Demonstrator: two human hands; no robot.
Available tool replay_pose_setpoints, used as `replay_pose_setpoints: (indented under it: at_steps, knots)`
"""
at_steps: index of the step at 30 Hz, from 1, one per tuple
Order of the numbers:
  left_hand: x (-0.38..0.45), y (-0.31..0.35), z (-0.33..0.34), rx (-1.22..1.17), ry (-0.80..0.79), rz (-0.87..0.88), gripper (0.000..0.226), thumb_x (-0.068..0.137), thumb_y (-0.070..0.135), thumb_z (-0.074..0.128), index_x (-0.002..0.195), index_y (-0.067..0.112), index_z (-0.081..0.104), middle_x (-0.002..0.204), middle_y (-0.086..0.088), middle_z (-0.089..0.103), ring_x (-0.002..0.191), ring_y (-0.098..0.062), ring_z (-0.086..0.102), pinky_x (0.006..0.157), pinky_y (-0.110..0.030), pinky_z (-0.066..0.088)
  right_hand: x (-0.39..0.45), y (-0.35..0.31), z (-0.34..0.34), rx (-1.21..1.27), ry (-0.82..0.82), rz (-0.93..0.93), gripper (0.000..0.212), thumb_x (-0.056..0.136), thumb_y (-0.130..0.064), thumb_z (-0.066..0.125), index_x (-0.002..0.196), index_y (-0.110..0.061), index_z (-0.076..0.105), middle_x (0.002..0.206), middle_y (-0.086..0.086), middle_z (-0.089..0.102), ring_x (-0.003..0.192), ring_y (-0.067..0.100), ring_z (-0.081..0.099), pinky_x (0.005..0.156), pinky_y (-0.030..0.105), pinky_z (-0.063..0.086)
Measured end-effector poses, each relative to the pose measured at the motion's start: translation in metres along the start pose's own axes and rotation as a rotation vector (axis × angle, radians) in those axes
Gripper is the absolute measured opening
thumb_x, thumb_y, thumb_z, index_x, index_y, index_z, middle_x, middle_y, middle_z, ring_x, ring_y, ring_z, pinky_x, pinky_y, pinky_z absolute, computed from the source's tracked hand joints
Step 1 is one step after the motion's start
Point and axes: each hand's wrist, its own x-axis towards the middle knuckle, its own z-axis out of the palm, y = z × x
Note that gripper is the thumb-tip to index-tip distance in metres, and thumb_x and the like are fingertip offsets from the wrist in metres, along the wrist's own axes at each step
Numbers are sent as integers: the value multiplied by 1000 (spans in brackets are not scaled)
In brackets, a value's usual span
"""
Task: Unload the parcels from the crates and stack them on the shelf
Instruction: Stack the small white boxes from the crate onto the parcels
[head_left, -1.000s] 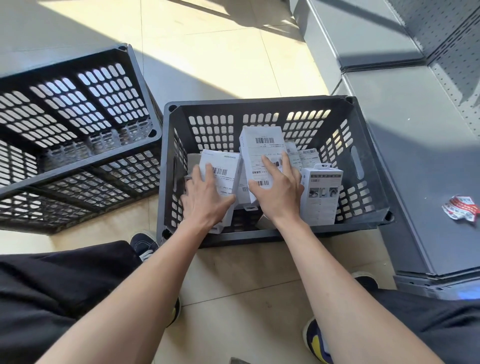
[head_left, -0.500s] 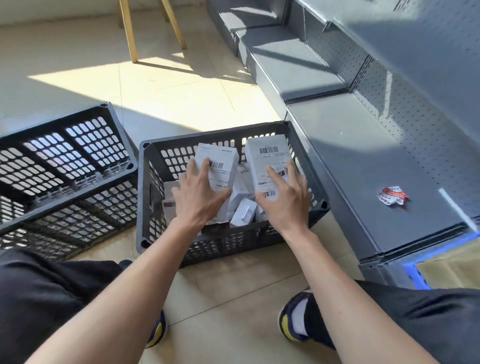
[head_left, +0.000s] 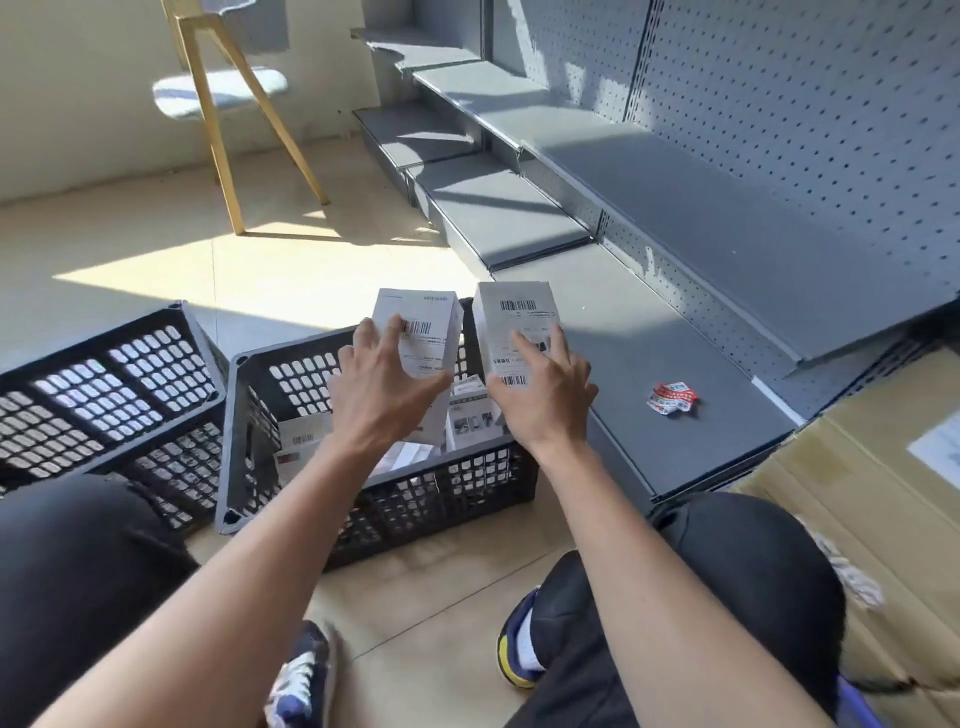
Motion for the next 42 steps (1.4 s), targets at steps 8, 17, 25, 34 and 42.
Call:
replay_pose_setpoints:
  at_steps: [8,17,25,34,42]
  knots:
    - [12,42,-8,-88,-9,74,93,79,64,74,154,28,32,162,-10,26,141,-32,34,106,-55,40,-11,21,-30,15,88,54,62,87,-51,68,145,-36,51,165,4,22,141,37,30,108,59,35]
    - [8,133,33,-193,-170,284,93,80,66,71,155,30,30,163,-7,26,142,-32,33,109,-55,38,-43,86,-105,-103,262,259,63,82,-50,68,142,-40,52,162,-3,26,134,36,36,103,55,38]
    - [-31,212,61,-296,-317,442,78,75,67,67,141,35,42,145,-1,42,127,-30,45,97,-50,43,-81,127,-183,-124,383,404,64,79,-53,64,140,-35,56,160,-2,30,130,35,38,107,53,38]
    - [-58,312,99,-222,-514,714,90,71,74,62,151,40,37,156,0,37,138,-27,41,106,-56,41,-117,194,-247,-116,477,639,63,84,-46,71,143,-32,54,163,-3,28,142,27,31,114,48,33]
    - [-75,376,142,-120,-548,809,82,78,69,67,150,42,38,159,-1,33,141,-28,38,113,-56,35,-126,235,-271,-118,480,760,64,84,-49,68,144,-34,51,161,-3,29,143,27,30,113,53,33]
